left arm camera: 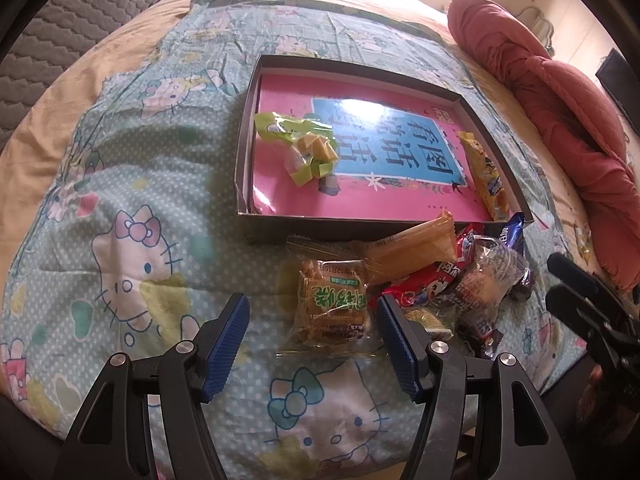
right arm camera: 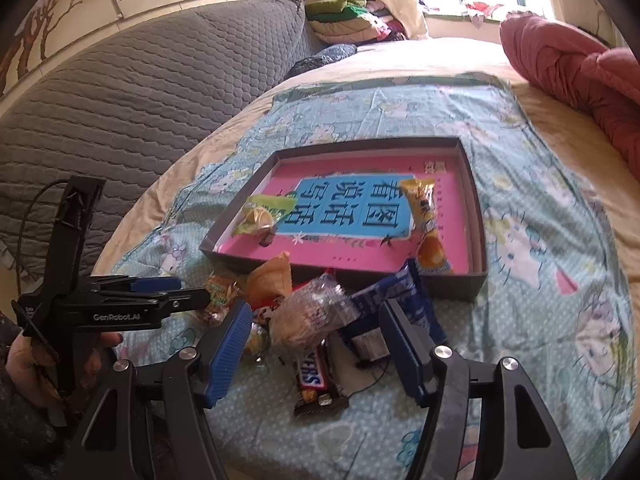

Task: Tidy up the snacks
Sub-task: 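Move both open tools back toward the snack pile, then grasp the green-labelled bread bag with the left tool while the right tool grasps the clear candy bag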

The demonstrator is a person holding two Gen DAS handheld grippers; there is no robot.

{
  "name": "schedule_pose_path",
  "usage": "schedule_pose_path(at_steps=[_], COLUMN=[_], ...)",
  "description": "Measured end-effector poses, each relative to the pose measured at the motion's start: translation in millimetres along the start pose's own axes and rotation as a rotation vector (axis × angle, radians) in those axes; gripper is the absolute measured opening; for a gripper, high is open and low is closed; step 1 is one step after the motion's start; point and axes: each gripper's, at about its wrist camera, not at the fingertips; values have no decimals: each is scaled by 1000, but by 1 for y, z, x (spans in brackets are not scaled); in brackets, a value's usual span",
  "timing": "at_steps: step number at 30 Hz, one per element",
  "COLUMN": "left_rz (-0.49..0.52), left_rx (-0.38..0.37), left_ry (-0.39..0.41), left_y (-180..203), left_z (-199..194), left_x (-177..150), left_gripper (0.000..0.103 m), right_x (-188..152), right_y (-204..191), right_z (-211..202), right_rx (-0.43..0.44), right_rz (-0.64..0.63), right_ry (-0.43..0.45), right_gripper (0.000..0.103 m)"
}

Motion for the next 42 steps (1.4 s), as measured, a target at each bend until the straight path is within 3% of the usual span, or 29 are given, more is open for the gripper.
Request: schedule_pose_path(at_steps=[9,22,26,29,36,42], left_rz=[0,26,25,20,16,34], left_rx=[-5,-22,-30,-28,-39,-37], left_ry=[-9,-9,-16,-19,-23,-15], left_y=[-1,0,0,-2,-3,2], left_z=[6,11,14,17,23,29], left_x=[-2,-3,-4,-5,-6,-8], left_gripper=[68,68,68,68,68,68], right_x=[-12,-24,-23,-21,-20,-17], right_y=[-4,15,11,9,12,10], right_z=[7,44,50,55,66,62], right_rx=[35,66,67,63,60,60], right_rz=[55,245,242,247,270,232], right_ry=[-55,-163,-158,-151,-146,-117], right_gripper=[66,66,65,62,42,39])
Point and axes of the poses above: each gripper's, at about its wrist camera, not at the fingertips, and z roughly the way its jaws point, y to its right, x to its top, and after that the axes turned 7 degrees about y, right-handed
